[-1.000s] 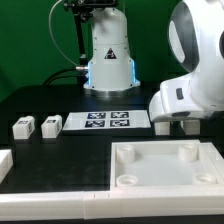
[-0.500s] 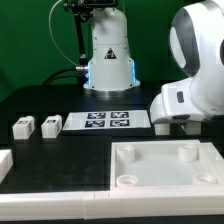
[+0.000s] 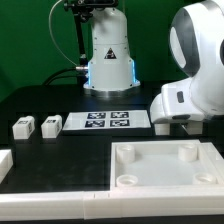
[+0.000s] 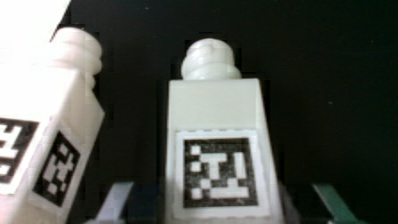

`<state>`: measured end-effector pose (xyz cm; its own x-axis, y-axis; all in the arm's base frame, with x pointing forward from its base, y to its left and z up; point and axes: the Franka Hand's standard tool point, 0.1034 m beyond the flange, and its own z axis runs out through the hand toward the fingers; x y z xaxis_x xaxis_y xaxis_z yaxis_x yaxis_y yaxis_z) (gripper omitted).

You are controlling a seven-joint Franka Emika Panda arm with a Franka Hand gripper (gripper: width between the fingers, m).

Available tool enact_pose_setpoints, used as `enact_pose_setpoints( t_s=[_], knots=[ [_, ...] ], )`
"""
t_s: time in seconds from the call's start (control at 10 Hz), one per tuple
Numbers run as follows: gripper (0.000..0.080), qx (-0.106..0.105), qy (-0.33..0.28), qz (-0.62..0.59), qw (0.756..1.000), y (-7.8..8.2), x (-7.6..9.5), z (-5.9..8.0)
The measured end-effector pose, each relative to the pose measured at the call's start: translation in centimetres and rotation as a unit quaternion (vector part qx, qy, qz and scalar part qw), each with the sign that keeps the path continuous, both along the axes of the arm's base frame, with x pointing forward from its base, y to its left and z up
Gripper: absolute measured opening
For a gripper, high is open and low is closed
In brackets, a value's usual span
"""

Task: Assemble one leg

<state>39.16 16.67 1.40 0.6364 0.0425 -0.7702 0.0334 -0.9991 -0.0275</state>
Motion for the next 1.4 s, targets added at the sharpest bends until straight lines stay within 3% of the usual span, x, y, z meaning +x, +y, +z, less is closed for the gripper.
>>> enact_pose_setpoints(
  t_s=[0.4, 0.5, 0.6, 0.7, 0.9, 1.1, 1.2, 1.3, 1.4],
  knots=[
    [0.0291, 0.038, -0.042, 0.018, 0.998, -2.8, 6.0, 7.7],
    [0.0291, 0.049, -0.041, 0.026, 0.998, -4.1, 6.6, 10.8],
    [0.0291, 0.047, -0.06, 0.018, 0.997, -4.9, 7.7, 12.3],
    [0.0291, 0.048, -0.124, 0.011, 0.991, -5.0, 9.4, 13.1],
    [0.0291, 0.046, -0.235, 0.007, 0.971, -5.1, 9.2, 12.7],
    [0.0291, 0.047, -0.344, 0.001, 0.938, -5.4, 10.2, 12.8],
    [0.0291, 0.065, -0.368, 0.028, 0.927, -6.3, 11.8, 13.0],
    [0.0291, 0.065, -0.423, 0.021, 0.904, -6.7, 15.5, 14.6],
    [0.0291, 0.063, -0.472, 0.02, 0.879, -6.0, 17.8, 16.4]
  ],
)
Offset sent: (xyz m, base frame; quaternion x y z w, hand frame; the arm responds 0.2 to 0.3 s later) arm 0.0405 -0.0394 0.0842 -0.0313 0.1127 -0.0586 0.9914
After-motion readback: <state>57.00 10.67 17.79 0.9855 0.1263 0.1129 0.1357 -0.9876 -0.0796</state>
